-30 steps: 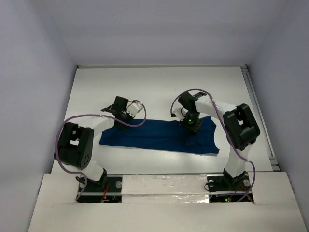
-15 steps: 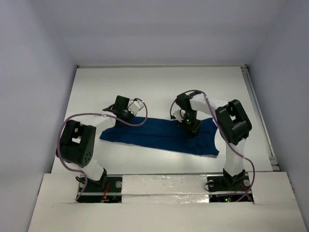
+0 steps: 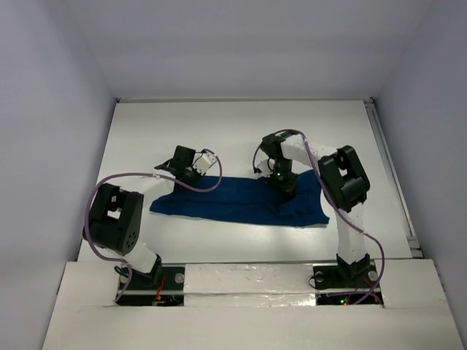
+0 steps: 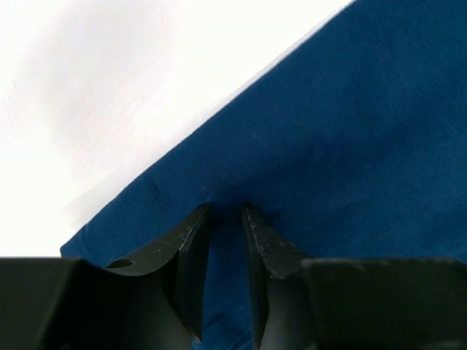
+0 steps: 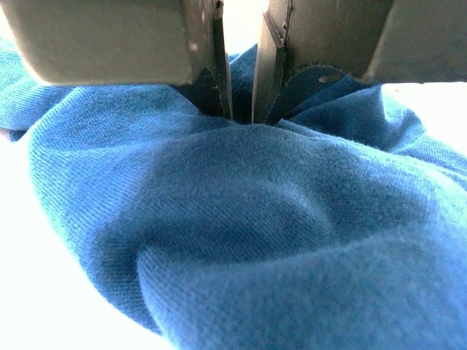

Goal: Fold and stack the t-shirts
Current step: Fold the other side of the tshirt into a rectangle

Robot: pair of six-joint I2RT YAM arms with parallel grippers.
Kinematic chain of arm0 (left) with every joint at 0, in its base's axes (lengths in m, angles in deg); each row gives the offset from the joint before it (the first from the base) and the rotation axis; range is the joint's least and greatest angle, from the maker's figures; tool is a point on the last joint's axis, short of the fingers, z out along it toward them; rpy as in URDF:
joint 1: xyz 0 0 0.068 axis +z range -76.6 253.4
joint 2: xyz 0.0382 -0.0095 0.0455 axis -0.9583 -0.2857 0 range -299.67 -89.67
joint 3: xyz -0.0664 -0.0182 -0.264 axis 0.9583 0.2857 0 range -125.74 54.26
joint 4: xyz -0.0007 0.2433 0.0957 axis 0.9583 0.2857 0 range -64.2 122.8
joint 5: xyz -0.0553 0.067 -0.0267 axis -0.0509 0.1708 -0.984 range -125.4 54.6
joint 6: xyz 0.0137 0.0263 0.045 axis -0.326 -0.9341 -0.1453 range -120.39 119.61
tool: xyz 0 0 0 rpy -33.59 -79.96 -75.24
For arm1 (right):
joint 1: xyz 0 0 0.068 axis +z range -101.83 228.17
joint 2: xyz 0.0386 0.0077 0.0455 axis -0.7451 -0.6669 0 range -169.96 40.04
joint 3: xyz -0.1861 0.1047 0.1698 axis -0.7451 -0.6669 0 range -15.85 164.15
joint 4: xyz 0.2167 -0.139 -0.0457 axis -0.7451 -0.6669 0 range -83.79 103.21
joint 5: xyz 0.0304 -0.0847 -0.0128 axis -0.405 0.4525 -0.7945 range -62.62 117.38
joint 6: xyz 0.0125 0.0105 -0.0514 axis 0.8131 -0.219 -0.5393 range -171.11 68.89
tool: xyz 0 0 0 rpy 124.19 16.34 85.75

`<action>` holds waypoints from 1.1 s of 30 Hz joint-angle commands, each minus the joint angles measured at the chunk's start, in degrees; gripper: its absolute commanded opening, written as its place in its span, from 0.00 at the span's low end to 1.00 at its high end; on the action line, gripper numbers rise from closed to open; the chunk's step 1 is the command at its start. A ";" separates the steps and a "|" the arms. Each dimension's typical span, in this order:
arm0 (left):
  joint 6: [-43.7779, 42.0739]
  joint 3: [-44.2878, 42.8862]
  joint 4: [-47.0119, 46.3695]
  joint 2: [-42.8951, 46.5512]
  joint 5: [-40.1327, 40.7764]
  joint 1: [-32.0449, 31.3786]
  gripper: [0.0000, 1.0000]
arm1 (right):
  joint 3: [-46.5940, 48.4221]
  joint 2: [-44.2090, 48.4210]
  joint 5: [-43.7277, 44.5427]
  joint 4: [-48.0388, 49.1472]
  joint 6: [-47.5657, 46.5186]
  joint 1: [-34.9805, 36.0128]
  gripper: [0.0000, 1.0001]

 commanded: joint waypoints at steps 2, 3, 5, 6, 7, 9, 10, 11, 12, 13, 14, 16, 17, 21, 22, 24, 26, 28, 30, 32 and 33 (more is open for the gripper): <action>0.90 -0.49 9.29 5.41 1.51 0.32 0.24 | -3.51 1.27 0.12 6.00 -0.93 -0.07 0.22; 0.73 -1.11 10.27 6.47 1.86 0.32 0.24 | -4.47 1.89 0.91 6.35 -1.02 -0.07 0.22; 0.64 -2.86 12.89 8.83 3.08 0.32 0.26 | -7.02 3.12 1.09 6.79 -1.11 -0.07 0.22; 0.47 -3.30 13.70 9.55 3.44 0.32 0.27 | -7.73 4.43 1.09 7.23 -1.02 -0.07 0.22; 0.55 -3.92 14.23 10.95 3.88 0.84 0.29 | -8.43 5.14 1.00 7.49 -1.02 -0.07 0.22; 0.55 -4.36 16.07 12.18 4.23 0.85 0.29 | -9.84 6.20 0.83 7.93 -1.02 -0.07 0.22; 0.47 -4.54 16.60 12.71 4.15 0.85 0.30 | -10.19 6.98 0.83 8.11 -1.02 -0.07 0.22; 0.29 -4.37 17.82 13.76 4.06 0.85 0.30 | -10.63 7.25 0.74 8.20 -1.02 -0.07 0.22; 0.03 -4.28 18.79 14.29 4.06 0.85 0.30 | -10.81 7.43 0.74 8.46 -0.94 -0.07 0.22; -0.24 -4.01 19.67 14.82 3.88 0.85 0.30 | -11.07 7.78 0.57 8.55 -0.94 -0.07 0.22; -1.11 -2.97 21.07 16.04 4.14 1.37 0.31 | -11.42 8.04 0.56 8.81 -0.94 -0.07 0.22; -1.99 -1.48 20.83 17.63 5.46 2.07 0.33 | -11.78 8.13 0.39 9.08 -0.94 -0.07 0.22; -2.61 -0.85 20.65 18.86 5.72 2.08 0.35 | -11.86 8.48 0.30 9.25 -0.94 -0.07 0.22; -3.66 0.38 24.16 19.48 4.76 3.84 0.35 | -12.48 8.66 0.12 9.87 -0.94 -0.07 0.22; -3.84 1.17 24.34 19.75 5.19 4.36 0.34 | -12.65 8.75 0.12 9.78 -0.94 -0.07 0.22; -4.37 2.05 23.55 20.89 6.87 4.36 0.35 | -12.66 8.75 0.04 9.87 -0.94 -0.07 0.22; -4.63 2.40 24.51 20.81 6.52 4.89 0.34 | -12.48 8.84 0.12 9.87 -0.85 -0.07 0.22; -5.16 2.84 25.04 20.28 5.73 5.42 0.35 | -12.22 9.01 0.04 9.61 -0.85 -0.07 0.22; -5.51 3.37 25.39 19.22 5.38 5.42 0.35 | -12.04 9.01 0.12 9.52 -0.85 -0.07 0.22; -5.69 4.07 24.70 18.61 5.46 5.42 0.35 | -12.13 8.93 0.21 9.60 -0.76 -0.07 0.22; -5.77 4.25 24.17 18.61 5.38 5.94 0.35 | -12.13 9.01 0.12 9.69 -0.76 -0.07 0.22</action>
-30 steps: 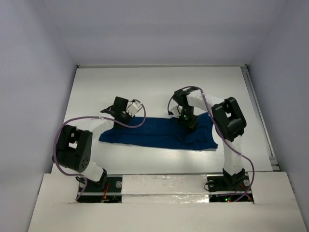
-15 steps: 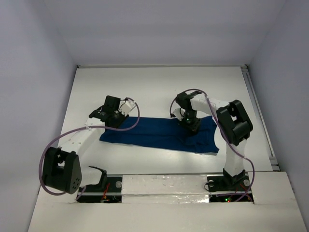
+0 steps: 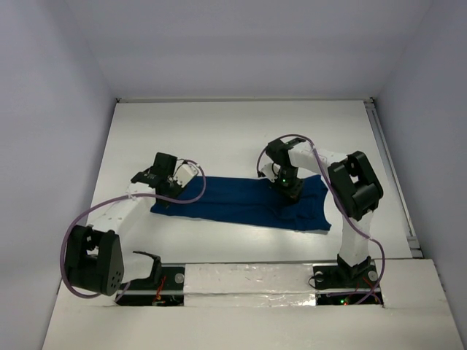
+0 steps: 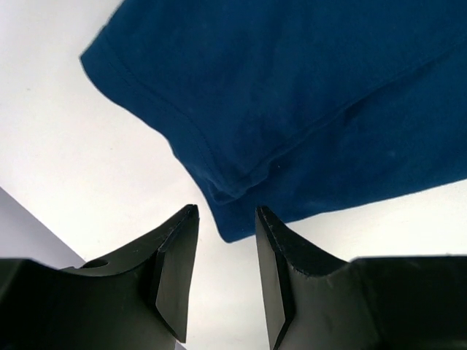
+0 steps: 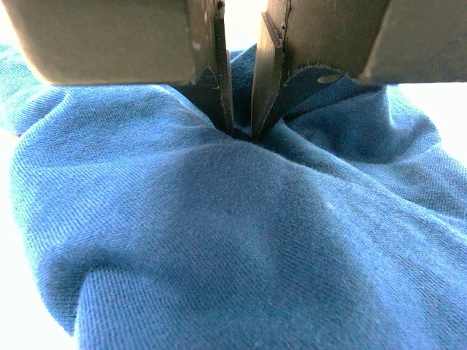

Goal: Fold and stack the t-shirts
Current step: Fold the other side of the tshirt into a rectangle

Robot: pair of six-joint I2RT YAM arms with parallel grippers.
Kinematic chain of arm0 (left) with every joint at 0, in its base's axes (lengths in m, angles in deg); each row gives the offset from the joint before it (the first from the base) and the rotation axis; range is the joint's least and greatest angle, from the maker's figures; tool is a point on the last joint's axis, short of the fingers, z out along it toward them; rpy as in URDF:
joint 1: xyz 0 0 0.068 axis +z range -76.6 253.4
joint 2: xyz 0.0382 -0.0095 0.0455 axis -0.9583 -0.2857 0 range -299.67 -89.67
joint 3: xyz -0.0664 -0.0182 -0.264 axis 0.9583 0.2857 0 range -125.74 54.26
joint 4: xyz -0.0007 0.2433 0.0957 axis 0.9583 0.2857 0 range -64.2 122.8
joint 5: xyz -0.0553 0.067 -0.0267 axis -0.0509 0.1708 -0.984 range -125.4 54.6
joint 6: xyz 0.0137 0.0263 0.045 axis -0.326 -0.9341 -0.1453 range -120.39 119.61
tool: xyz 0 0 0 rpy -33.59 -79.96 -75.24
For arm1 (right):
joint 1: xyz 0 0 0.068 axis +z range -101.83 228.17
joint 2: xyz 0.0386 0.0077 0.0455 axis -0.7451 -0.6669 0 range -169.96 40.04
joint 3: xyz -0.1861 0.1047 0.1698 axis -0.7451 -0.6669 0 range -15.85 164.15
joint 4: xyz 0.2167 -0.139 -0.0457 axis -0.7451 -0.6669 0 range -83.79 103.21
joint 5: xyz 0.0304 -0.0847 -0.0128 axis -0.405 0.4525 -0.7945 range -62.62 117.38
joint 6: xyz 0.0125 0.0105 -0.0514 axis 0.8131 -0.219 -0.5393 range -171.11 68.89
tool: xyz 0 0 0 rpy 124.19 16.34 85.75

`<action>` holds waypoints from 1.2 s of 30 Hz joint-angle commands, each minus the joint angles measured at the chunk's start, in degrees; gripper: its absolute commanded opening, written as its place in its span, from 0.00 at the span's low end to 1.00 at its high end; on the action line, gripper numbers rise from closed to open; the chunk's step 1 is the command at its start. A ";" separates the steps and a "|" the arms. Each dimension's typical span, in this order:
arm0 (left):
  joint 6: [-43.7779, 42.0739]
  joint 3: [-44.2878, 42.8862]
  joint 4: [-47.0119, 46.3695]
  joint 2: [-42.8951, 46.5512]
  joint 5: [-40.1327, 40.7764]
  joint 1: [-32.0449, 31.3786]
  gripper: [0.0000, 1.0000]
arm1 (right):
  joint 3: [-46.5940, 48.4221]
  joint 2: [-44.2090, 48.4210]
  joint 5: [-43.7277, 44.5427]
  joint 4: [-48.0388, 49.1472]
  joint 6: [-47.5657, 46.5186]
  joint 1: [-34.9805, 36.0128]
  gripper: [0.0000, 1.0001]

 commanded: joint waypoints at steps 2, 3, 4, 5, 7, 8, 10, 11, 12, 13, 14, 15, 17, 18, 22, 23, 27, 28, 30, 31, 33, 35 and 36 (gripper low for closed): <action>-1.64 1.47 0.25 -0.69 -1.70 0.81 0.35 | -0.96 0.55 -0.62 2.52 -0.15 -0.07 0.22; -1.82 1.65 0.08 -0.96 -2.41 1.42 0.35 | -1.14 0.38 -0.53 2.61 -0.15 -0.07 0.22; -2.00 1.65 0.16 -1.31 -2.94 1.43 0.35 | -1.22 0.38 -0.53 2.61 -0.15 -0.07 0.22; -2.00 1.74 0.16 -2.27 -3.55 1.43 0.35 | -1.22 0.29 -0.53 2.61 -0.15 -0.07 0.22; -2.00 1.91 -0.63 -2.89 -3.39 1.43 0.35 | -1.22 0.38 -0.44 2.61 -0.06 -0.07 0.22; -2.09 1.91 -1.15 -3.24 -3.56 1.43 0.35 | -1.22 0.47 -0.44 2.61 -0.06 -0.07 0.22; -2.09 1.83 -1.33 -3.77 -3.91 1.43 0.36 | -1.14 0.38 -0.44 2.61 0.03 -0.07 0.22; -2.09 1.83 -1.68 -4.21 -4.35 1.43 0.36 | -1.14 0.55 -0.53 2.70 0.03 -0.07 0.22; -2.17 1.83 -1.68 -4.47 -4.70 1.43 0.36 | -1.22 0.47 -0.44 2.79 0.03 -0.07 0.22; -2.17 1.91 -1.77 -4.65 -5.05 1.43 0.36 | -1.14 0.47 -0.44 2.79 0.12 -0.07 0.22; -2.17 2.09 -2.82 -5.00 -4.97 1.95 0.36 | -1.14 0.47 -0.53 2.88 0.12 -0.07 0.22; -2.17 2.35 -3.61 -5.09 -4.62 1.95 0.35 | -1.22 0.21 -0.71 2.88 0.12 -0.07 0.22; -2.09 3.06 -6.06 -6.49 -2.87 2.47 0.34 | -1.49 0.20 -0.88 3.14 0.20 -0.07 0.22; -2.00 3.32 -7.04 -7.11 -1.90 2.48 0.33 | -1.58 0.12 -0.80 3.31 0.20 -0.07 0.22; -1.56 4.29 -11.52 -10.01 1.53 3.10 0.28 | -2.10 0.38 -0.79 3.49 0.12 -0.07 0.22; -1.47 4.46 -13.09 -10.71 2.49 3.10 0.26 | -2.10 0.47 -0.79 3.40 0.12 -0.07 0.22; -1.04 4.55 -17.23 -11.68 6.10 3.62 0.18 | -1.75 0.47 -0.88 3.32 0.03 -0.07 0.21; -0.77 4.38 -18.20 -11.77 7.24 4.14 0.17 | -1.75 0.38 -0.88 3.23 0.03 -0.07 0.21; -0.33 4.11 -20.57 -11.68 9.88 4.67 0.14 | -1.75 0.12 -0.80 3.40 0.03 -0.07 0.21; -0.16 3.42 -20.58 -11.59 10.06 4.68 0.14 | -1.93 0.03 -0.79 3.49 -0.06 -0.07 0.21; 0.02 2.53 -19.18 -11.59 8.92 4.68 0.15 | -1.93 -0.24 -0.88 3.67 -0.06 -0.07 0.21; 0.46 1.40 -17.95 -11.42 8.31 4.68 0.15 | -2.02 -0.50 -0.88 3.75 -0.06 -0.07 0.21; 0.64 1.04 -17.77 -11.42 8.22 4.68 0.15 | -2.10 -0.50 -0.80 3.84 -0.06 -0.07 0.21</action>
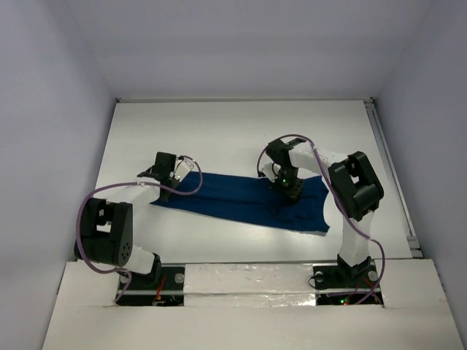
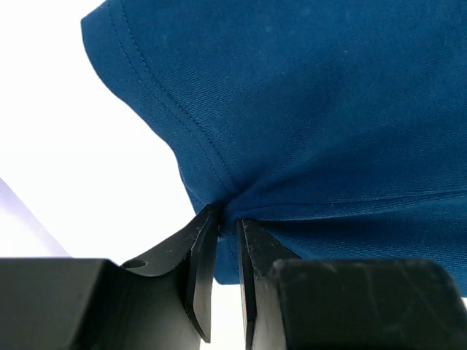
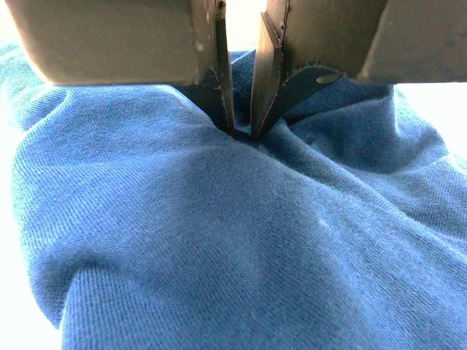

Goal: Fold and stack the t-shirts
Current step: Fold the other side of the tshirt into a rectangle

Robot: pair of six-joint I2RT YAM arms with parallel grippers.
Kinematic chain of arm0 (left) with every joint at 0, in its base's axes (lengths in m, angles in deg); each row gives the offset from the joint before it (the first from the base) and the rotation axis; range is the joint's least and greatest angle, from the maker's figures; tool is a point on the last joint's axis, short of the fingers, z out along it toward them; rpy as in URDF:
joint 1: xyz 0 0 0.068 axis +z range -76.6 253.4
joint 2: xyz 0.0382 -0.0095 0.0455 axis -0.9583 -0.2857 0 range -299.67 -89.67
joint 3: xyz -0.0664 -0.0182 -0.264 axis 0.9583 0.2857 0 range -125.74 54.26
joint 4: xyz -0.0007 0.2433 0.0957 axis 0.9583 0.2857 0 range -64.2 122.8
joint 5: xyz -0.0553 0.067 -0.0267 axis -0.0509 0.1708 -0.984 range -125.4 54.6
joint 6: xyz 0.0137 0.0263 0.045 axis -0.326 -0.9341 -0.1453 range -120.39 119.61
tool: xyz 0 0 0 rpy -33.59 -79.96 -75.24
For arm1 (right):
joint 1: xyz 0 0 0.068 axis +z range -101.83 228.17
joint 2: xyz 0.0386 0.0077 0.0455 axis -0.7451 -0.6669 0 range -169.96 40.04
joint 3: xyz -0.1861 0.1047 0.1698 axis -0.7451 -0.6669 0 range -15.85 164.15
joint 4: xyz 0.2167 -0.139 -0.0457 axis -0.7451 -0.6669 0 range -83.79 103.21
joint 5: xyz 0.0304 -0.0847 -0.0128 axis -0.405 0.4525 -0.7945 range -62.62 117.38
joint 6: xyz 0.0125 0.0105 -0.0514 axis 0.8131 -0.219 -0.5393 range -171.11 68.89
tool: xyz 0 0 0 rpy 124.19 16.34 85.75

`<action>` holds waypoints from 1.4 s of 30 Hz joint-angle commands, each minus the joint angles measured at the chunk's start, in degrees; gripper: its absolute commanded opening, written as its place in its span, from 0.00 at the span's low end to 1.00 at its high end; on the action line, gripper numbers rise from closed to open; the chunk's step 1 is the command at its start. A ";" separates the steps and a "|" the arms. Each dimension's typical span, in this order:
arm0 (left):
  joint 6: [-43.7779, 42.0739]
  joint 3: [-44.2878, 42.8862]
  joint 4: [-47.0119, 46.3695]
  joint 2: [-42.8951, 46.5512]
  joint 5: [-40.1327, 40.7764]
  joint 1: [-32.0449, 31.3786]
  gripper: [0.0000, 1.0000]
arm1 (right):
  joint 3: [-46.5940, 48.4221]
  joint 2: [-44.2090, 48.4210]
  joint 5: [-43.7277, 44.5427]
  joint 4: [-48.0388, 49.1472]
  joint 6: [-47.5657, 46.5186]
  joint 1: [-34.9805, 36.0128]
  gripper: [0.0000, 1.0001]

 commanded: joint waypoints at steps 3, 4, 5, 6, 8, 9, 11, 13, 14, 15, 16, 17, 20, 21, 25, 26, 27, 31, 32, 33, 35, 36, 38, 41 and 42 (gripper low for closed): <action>0.99 -2.83 0.16 0.25 1.79 0.59 0.15 | -1.56 -1.00 -0.55 3.38 -0.10 -0.07 0.21; 1.07 -3.01 0.24 0.17 1.79 0.59 0.15 | -1.56 -1.09 -0.64 3.30 -0.10 -0.07 0.21; 1.16 -3.27 0.33 -0.01 1.53 0.59 0.15 | -1.47 -1.18 -0.64 3.30 -0.10 -0.07 0.21; 1.08 -3.36 0.51 -0.18 1.18 0.59 0.16 | -1.47 -1.18 -0.64 3.30 -0.10 -0.07 0.21; 0.47 -3.02 1.38 -0.88 0.82 0.59 0.16 | -1.56 -1.44 -0.73 3.12 -0.19 -0.07 0.21; 0.03 -2.75 1.91 -1.50 0.82 0.59 0.17 | -1.73 -1.44 -0.73 3.12 -0.28 -0.07 0.21; -0.68 -1.53 2.09 -2.29 1.52 0.59 0.17 | -2.35 -1.62 -0.21 3.12 -0.72 -0.07 0.21; -1.65 -0.64 1.91 -2.21 1.88 0.59 0.17 | -2.44 -1.79 0.15 3.12 -0.98 -0.07 0.21; -1.74 -0.47 2.78 -2.03 1.36 0.59 0.17 | -2.17 -1.97 0.85 3.03 -0.89 -0.07 0.21; -2.09 -0.46 3.58 -1.86 0.57 0.59 0.17 | -1.82 -2.15 0.94 2.42 -0.81 -0.07 0.22; -2.26 -0.72 4.45 -1.68 -0.14 0.59 0.18 | -1.39 -2.23 0.94 2.16 -0.72 -0.07 0.23; -2.35 -1.51 6.72 -1.42 -1.62 0.59 0.21 | -0.68 -2.23 0.59 1.89 -0.63 -0.07 0.24; -2.35 -2.31 6.49 -0.54 0.80 0.59 0.25 | 0.02 -2.15 1.20 1.01 -0.46 -0.07 0.25; -2.44 -2.48 5.96 -0.54 1.78 1.11 0.26 | 0.03 -2.06 1.38 0.92 -0.37 -0.07 0.25; -3.06 -3.27 4.20 -2.29 5.30 1.64 0.31 | -0.06 -1.88 1.47 0.48 -0.19 -0.07 0.26; -2.97 -3.71 3.50 -3.17 6.78 2.25 0.31 | -0.24 -1.88 1.47 0.48 -0.19 -0.07 0.26; -2.79 -3.89 3.15 -3.52 7.32 2.26 0.31 | -0.59 -1.71 1.56 0.57 -0.19 -0.07 0.26; -2.27 -5.64 2.97 -3.35 8.56 2.88 0.32 | -1.38 -1.62 2.00 1.01 0.07 -0.07 0.26; -2.18 -6.69 3.40 -2.92 8.30 3.48 0.32 | -1.47 -1.53 2.08 1.01 0.07 -0.07 0.26; -2.18 -7.23 4.45 -2.74 8.21 3.49 0.32 | -1.56 -1.53 2.08 1.10 0.07 -0.07 0.26; -2.35 -8.54 6.99 -2.56 7.94 3.49 0.33 | -1.56 -1.62 2.08 1.10 0.07 -0.07 0.26; -2.53 -8.98 8.49 -2.82 7.94 3.49 0.33 | -1.47 -1.62 2.08 1.10 0.07 -0.07 0.26; -2.88 -9.86 9.73 -3.26 8.90 4.01 0.33 | -1.21 -1.53 2.17 0.92 0.07 -0.07 0.26; -2.80 -11.44 9.03 -3.35 9.43 4.63 0.33 | -0.94 -1.53 2.00 0.92 0.07 -0.07 0.26; -2.18 -12.15 8.86 -3.26 9.00 4.63 0.33 | -1.03 -1.62 1.91 1.10 0.16 -0.07 0.26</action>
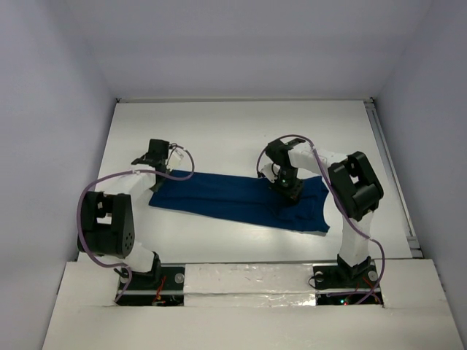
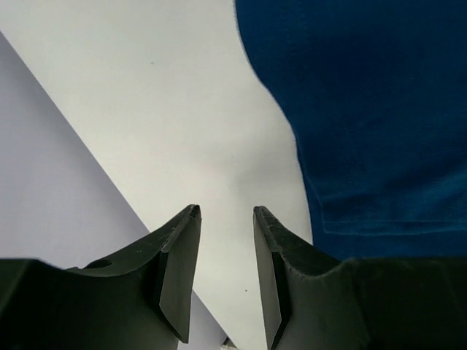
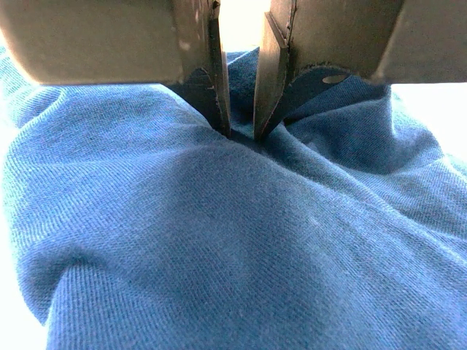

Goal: Fold and stack the t-shirts
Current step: Fold the other side of the tshirt into a rectangle

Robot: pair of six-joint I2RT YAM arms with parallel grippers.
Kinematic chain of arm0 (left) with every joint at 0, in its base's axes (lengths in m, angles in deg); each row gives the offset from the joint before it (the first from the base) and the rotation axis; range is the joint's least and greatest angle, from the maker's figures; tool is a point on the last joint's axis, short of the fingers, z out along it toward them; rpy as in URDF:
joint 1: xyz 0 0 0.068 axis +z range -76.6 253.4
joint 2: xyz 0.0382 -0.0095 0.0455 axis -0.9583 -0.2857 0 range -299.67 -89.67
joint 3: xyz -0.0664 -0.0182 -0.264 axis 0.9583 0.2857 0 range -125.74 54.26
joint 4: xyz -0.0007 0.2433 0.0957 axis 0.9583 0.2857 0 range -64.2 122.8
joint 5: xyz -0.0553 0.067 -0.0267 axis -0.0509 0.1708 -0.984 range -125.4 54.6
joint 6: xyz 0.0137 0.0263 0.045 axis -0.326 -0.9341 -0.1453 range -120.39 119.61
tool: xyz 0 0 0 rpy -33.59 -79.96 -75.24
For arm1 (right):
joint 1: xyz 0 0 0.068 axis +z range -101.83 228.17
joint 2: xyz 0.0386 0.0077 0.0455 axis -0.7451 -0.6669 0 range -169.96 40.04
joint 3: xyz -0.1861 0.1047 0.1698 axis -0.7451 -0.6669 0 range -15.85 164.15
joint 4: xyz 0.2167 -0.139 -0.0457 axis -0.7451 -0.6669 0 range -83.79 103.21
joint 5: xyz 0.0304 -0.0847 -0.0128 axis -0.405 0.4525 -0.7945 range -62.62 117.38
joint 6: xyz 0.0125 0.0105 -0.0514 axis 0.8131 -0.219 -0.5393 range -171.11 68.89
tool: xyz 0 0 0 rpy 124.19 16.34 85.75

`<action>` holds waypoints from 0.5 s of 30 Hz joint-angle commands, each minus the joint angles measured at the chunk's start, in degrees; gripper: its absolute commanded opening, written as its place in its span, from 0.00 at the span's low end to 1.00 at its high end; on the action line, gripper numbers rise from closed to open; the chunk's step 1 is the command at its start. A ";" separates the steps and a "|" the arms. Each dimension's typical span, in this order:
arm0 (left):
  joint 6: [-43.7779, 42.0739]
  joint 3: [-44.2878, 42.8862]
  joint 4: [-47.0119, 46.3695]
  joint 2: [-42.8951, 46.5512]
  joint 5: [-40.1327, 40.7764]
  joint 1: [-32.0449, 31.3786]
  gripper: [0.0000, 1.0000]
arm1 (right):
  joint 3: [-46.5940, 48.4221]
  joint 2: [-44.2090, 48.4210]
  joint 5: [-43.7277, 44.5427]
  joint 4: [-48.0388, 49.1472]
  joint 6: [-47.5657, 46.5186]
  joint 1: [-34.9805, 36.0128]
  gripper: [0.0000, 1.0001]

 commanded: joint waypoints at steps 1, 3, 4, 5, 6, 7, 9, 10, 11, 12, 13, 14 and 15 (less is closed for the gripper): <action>1.19 -4.19 1.88 0.67 0.43 0.74 0.33 | -1.16 -1.51 0.51 1.69 0.14 -0.07 0.26; 1.81 -5.34 3.28 0.94 -4.03 0.74 0.33 | -1.60 -1.69 0.68 1.87 0.23 -0.07 0.26; 2.16 -5.95 4.07 0.85 -5.62 0.74 0.32 | -1.77 -1.69 0.77 2.13 0.31 -0.07 0.26; 2.60 -6.83 4.95 0.59 -8.25 0.74 0.32 | -1.86 -1.69 0.77 2.30 0.31 -0.07 0.26; 2.51 -7.01 4.96 0.41 -9.15 0.74 0.32 | -2.04 -1.60 0.69 2.22 0.23 -0.07 0.26; 2.60 -7.10 4.61 0.41 -9.76 0.74 0.32 | -2.21 -1.51 0.51 2.39 0.23 -0.07 0.26; 2.34 -6.84 2.60 -0.11 -10.03 0.74 0.32 | -2.30 -1.51 0.42 2.66 0.31 -0.07 0.26; 2.34 -6.75 2.15 -0.38 -10.12 0.74 0.32 | -2.30 -1.51 0.25 2.74 0.31 -0.07 0.26; 2.42 -7.45 2.32 -1.43 -10.82 0.74 0.33 | -2.39 -1.60 0.33 2.83 0.31 -0.07 0.26; 2.77 -8.24 4.06 -2.04 -14.05 1.35 0.33 | -2.48 -1.69 0.42 2.83 0.31 -0.07 0.26; 3.04 -8.85 4.78 -2.57 -15.64 1.36 0.34 | -2.48 -1.69 0.42 2.83 0.31 -0.07 0.26; 3.30 -9.99 5.66 -3.71 -18.36 1.36 0.34 | -2.39 -1.60 0.33 2.83 0.31 -0.07 0.26; 3.48 -10.79 6.27 -4.42 -19.60 1.97 0.34 | -2.30 -1.60 0.33 2.83 0.31 -0.07 0.26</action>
